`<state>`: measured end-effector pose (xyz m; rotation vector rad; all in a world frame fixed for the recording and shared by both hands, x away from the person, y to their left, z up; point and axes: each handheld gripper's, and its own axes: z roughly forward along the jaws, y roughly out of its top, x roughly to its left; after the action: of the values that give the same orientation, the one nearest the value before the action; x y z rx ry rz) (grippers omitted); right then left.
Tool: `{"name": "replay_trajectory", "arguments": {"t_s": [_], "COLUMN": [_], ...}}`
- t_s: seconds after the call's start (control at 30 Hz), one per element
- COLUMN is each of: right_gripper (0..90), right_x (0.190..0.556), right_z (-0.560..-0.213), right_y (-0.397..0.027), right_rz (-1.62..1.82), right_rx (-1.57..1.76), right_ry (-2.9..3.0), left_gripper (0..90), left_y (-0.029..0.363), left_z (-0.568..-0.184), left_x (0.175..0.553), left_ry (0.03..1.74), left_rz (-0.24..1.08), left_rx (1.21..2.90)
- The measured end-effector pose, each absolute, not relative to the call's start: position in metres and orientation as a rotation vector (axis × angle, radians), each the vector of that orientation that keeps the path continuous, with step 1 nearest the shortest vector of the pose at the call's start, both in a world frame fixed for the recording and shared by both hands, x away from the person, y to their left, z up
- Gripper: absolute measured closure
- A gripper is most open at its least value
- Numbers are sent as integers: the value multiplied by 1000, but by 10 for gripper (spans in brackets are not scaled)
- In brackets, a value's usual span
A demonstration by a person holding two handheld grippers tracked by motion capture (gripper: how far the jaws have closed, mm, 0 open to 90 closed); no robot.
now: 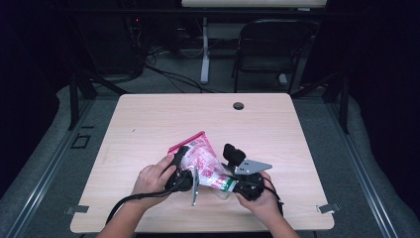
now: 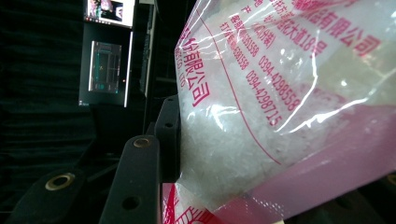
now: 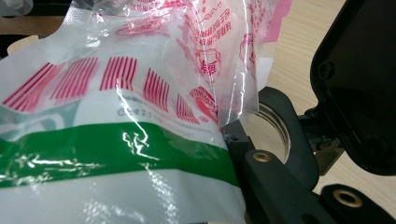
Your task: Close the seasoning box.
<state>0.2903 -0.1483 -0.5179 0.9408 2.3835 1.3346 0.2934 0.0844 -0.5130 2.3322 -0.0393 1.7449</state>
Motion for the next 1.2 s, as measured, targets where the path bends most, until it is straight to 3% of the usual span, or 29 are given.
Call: {"name": "replay_trajectory", "arguments": {"t_s": [0.87, 1.2], "right_gripper": [882, 825], "right_x": [287, 286], "right_z": [-517, -515], "right_y": [-149, -151], "right_rz": [1327, 1338], "right_rx": [927, 927], "right_ry": [2363, 2348], "left_gripper": [648, 652], "left_y": [84, 84], "left_z": [-511, -511], "left_x": [294, 295], "left_ry": [-90, -102], "left_rz": [1754, 1753], "left_rx": [2351, 2365]}}
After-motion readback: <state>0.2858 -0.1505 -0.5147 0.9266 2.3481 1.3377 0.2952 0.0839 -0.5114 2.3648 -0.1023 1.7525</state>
